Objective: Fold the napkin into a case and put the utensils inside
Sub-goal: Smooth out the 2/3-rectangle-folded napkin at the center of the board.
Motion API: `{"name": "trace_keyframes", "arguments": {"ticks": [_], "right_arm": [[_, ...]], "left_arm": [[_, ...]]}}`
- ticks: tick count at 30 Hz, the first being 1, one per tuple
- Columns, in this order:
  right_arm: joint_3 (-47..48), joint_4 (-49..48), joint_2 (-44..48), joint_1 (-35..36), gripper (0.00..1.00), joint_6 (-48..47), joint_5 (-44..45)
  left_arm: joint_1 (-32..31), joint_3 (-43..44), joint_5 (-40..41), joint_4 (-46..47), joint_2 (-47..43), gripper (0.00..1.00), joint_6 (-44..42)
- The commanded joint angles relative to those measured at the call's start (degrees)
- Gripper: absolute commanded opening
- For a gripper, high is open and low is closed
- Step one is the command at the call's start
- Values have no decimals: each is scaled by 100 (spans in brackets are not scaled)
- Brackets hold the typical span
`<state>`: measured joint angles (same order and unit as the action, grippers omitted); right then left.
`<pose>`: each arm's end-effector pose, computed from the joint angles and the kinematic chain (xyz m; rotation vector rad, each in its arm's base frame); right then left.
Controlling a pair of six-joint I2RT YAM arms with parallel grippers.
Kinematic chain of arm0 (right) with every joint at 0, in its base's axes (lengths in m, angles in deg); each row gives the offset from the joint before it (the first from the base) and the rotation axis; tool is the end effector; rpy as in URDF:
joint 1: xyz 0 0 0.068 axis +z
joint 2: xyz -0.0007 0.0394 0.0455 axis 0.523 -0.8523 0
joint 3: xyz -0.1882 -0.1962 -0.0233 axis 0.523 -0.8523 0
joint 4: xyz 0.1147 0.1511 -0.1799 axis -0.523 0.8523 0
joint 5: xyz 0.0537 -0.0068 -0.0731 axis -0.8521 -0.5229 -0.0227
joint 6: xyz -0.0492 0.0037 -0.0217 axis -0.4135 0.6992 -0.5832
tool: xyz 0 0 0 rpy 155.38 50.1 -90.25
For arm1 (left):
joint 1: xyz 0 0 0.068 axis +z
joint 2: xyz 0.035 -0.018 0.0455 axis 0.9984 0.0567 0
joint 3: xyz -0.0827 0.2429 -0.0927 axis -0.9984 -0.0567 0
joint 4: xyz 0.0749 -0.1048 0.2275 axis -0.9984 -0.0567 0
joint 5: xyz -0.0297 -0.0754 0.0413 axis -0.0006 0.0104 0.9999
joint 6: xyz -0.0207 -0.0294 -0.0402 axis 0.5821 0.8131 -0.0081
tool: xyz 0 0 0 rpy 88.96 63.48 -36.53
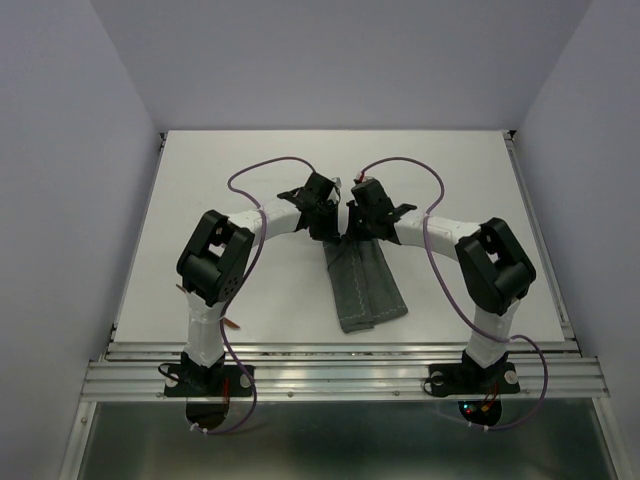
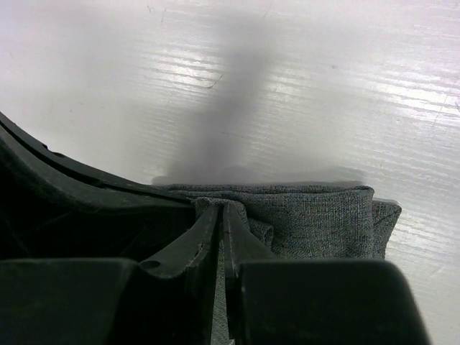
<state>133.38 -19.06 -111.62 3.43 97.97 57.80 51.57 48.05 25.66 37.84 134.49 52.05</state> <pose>0.3288 0.2273 0.1838 -0.1037 2.4495 0.4352 0.3498 -0.2564 0.1795 0.3154 2.5050 -0.7431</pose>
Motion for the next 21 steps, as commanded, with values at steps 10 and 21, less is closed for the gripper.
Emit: {"name": "trace_keyframes", "arguments": {"ticks": [10,21], "right_arm": [[-68,-202,-233,37,6,128,469],[-85,-246,-251,37,6,76,434]], "left_arm": [[-7,166,-140,80,-275,12,-77],[-33,25,150,63,-573,12,-86]]}}
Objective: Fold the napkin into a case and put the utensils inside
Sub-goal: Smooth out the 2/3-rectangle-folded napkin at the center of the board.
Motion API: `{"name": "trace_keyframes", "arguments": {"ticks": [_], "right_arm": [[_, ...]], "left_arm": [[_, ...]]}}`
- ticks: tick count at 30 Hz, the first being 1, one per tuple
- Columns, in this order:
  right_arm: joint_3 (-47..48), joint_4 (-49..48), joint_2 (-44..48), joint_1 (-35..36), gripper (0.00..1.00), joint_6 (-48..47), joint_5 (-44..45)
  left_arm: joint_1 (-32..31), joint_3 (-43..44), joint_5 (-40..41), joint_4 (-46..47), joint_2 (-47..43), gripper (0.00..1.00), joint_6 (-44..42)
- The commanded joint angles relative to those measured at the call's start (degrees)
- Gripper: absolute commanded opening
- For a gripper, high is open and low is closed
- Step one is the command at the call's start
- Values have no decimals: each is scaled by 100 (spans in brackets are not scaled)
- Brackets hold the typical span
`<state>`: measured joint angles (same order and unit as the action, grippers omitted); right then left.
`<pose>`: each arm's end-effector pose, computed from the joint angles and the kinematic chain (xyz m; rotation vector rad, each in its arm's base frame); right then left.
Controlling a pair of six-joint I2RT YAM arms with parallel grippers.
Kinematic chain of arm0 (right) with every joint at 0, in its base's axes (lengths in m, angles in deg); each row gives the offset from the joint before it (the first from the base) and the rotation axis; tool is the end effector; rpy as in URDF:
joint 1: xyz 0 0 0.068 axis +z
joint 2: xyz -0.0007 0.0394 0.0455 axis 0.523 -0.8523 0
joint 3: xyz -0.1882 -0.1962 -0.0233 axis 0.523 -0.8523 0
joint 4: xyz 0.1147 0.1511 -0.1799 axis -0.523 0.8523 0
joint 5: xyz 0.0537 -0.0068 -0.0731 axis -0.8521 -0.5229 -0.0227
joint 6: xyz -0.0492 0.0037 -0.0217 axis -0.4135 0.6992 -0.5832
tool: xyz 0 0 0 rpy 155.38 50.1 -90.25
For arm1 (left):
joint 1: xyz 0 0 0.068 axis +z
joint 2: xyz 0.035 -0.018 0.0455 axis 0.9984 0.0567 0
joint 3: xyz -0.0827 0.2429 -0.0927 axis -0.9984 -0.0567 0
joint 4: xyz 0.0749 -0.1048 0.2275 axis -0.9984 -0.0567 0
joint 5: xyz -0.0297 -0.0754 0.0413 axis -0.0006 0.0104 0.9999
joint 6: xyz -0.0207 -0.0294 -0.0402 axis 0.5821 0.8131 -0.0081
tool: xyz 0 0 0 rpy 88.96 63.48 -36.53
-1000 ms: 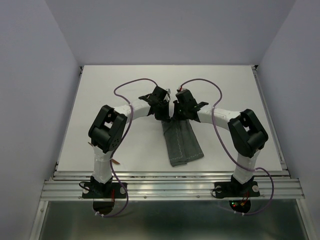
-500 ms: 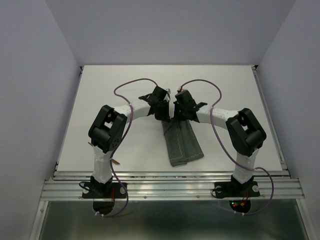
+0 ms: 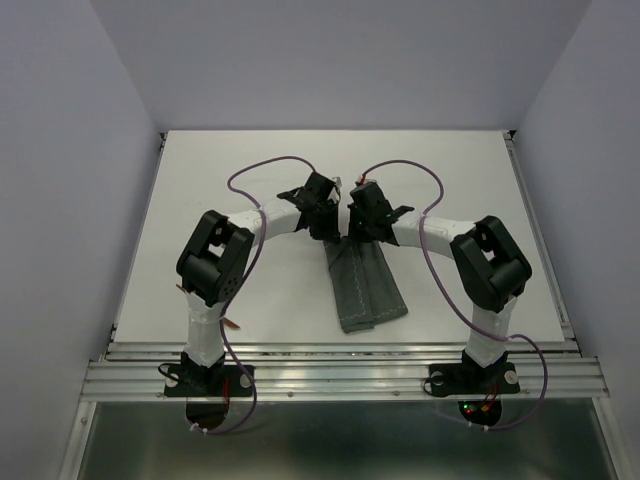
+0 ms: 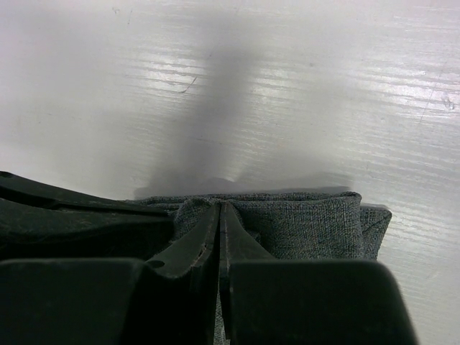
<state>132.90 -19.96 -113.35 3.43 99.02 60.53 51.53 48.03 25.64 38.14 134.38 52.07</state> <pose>0.3310 0.2268 0.1711 -0.0606 2.4580 0.3773 0.3498 -0.2568 0.1806 0.3163 2.4982 -0.7469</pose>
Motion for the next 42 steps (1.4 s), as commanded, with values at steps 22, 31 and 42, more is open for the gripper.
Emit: {"name": "trace_keyframes", "arguments": {"ticks": [22,31,42], "right_arm": [[-573,-1475,-500,37,5,-1083,-1429],[-863,-1668,-404,37,4,-1751,-2704],[-890,-1527,-236,37,4,-1866,-2687]], "left_arm": [[-37,-1483,425,375,-1748,19,70],[-310,-2021,1101,164,-2654,29,351],[-775,-1740,1821,-12,-1961,34,289]]}}
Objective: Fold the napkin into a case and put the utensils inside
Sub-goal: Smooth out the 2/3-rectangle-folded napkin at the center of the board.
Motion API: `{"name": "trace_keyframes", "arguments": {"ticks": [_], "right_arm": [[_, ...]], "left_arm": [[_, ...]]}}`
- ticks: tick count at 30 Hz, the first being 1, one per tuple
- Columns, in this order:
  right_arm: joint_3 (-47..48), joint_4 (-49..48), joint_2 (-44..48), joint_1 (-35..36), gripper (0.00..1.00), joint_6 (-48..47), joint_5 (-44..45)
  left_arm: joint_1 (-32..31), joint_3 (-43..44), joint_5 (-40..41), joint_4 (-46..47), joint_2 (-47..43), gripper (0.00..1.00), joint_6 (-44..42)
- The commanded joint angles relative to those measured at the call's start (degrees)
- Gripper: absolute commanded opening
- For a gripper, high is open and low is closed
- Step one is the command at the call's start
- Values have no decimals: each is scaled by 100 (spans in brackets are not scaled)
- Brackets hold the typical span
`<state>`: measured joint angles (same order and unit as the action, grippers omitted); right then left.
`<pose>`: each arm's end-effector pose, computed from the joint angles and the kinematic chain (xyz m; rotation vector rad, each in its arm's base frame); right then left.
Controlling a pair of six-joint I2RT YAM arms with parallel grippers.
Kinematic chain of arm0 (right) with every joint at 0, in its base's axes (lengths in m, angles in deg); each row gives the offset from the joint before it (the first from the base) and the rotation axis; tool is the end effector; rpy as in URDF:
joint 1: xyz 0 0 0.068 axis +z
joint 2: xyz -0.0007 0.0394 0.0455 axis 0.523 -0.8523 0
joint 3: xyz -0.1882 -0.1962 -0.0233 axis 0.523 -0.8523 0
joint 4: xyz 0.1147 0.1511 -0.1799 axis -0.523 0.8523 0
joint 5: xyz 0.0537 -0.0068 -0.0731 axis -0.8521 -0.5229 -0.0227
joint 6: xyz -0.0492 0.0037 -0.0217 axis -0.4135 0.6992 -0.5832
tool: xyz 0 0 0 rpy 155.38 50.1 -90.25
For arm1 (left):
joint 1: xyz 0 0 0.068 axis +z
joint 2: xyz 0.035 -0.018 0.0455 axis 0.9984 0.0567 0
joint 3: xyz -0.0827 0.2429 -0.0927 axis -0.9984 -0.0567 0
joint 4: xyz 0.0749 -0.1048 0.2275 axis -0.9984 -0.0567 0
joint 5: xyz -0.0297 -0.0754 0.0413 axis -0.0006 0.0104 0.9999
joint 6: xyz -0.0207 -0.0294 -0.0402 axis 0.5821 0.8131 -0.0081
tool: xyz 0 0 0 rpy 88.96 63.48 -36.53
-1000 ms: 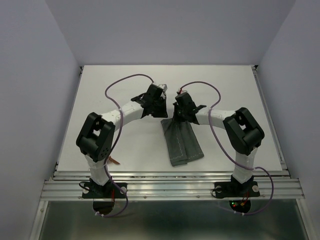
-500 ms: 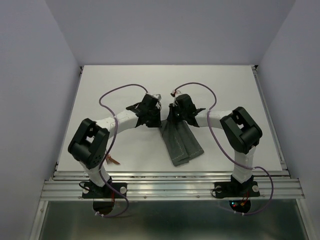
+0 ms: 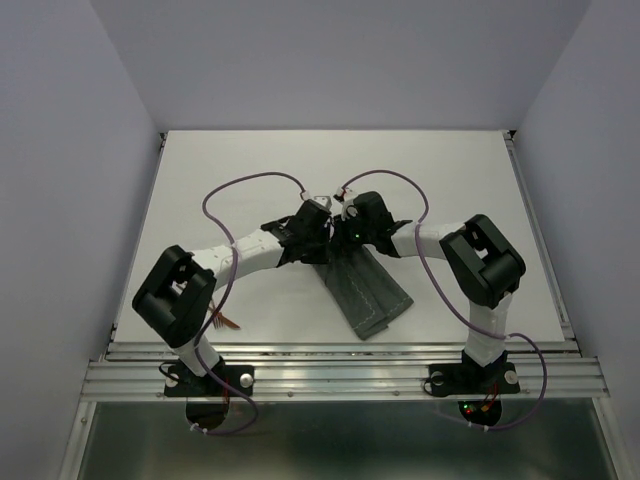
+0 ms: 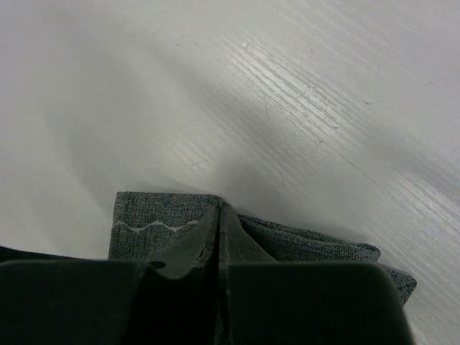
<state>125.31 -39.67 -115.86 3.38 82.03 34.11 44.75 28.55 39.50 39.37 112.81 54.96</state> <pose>0.3214 0.2394 0.1435 -0.6412 2.2610 0.8279 0.2575 -0.2312 0.2152 0.2723 2.4071 -0.5803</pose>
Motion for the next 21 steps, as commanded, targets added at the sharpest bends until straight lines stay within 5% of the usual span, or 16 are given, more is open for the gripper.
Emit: {"name": "trace_keyframes", "arguments": {"ticks": [1,21], "right_arm": [[-131,444,6,42,4,-159,-45],[-184,479,41,42,4,-133,52]], "left_arm": [[-115,225,471,-126,241,34,10],[-326,524,516,-55,786,27,-69]]}}
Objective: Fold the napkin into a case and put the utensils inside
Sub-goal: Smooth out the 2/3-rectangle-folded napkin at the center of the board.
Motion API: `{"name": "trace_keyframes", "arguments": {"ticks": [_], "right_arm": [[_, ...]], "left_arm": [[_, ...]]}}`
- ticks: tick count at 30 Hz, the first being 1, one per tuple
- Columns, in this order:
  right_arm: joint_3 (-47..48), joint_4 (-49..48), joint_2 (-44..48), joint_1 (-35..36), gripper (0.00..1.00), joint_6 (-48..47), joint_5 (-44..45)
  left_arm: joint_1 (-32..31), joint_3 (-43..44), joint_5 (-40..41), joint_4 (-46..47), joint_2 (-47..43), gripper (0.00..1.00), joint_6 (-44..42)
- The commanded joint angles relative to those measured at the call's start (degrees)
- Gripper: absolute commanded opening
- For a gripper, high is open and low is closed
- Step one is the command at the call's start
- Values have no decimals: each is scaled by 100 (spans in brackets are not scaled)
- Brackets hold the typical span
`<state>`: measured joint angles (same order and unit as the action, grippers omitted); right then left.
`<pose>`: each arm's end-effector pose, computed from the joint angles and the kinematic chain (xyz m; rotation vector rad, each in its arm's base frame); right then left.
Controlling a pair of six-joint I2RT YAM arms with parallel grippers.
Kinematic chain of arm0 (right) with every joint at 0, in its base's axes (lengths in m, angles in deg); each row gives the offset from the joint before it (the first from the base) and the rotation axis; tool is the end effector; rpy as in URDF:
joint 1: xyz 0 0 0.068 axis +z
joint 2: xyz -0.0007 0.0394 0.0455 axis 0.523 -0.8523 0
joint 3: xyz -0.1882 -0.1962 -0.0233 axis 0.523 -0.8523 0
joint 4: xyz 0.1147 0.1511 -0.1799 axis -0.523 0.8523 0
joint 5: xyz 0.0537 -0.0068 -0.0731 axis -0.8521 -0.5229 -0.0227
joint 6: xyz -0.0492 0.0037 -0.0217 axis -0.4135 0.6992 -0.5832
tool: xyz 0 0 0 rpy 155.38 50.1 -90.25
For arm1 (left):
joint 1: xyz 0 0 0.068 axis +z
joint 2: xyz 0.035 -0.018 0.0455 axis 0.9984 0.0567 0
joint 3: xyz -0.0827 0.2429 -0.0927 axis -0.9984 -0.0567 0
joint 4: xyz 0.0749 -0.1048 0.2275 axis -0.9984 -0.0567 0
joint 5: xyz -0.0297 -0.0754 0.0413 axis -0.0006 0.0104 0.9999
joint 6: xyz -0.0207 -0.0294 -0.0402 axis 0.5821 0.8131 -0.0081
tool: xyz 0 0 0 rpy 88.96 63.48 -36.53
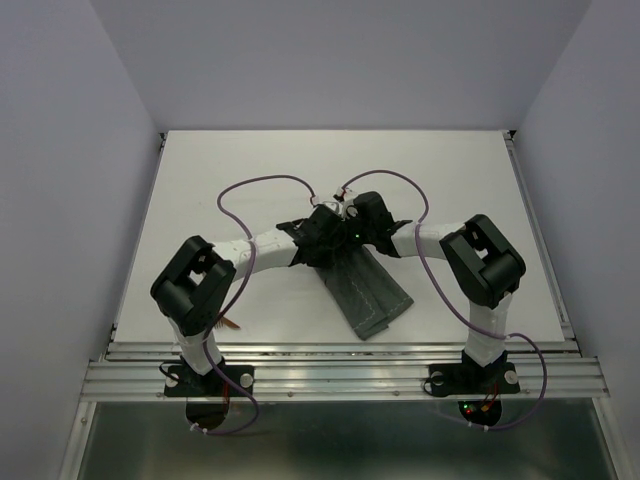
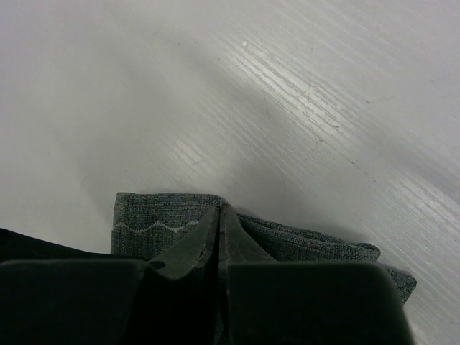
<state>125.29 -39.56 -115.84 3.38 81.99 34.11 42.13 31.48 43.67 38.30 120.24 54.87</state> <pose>0.3212 0.2392 0.1434 -0.6421 2.2626 0.8271 0.2618 -0.2541 0.1861 0.3066 2.4742 -0.4597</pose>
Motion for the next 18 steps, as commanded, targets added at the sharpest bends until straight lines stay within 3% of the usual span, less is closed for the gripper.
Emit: {"name": "trace_keyframes", "arguments": {"ticks": [1,12,15,18], "right_arm": [[-182,468,30,42,4,-128,52],[-217,468,83,42,4,-111,105],[-226,459,118,42,4,-84,87],[-243,468,223,42,10,-41,131]], "left_arm": [[-73,240,98,52,69,27,-61],[-117,275,300,-1,219,32,-96],[-117,284,397,-53,236,22,-96],[-117,319,458,-115,236,2,-105]]}}
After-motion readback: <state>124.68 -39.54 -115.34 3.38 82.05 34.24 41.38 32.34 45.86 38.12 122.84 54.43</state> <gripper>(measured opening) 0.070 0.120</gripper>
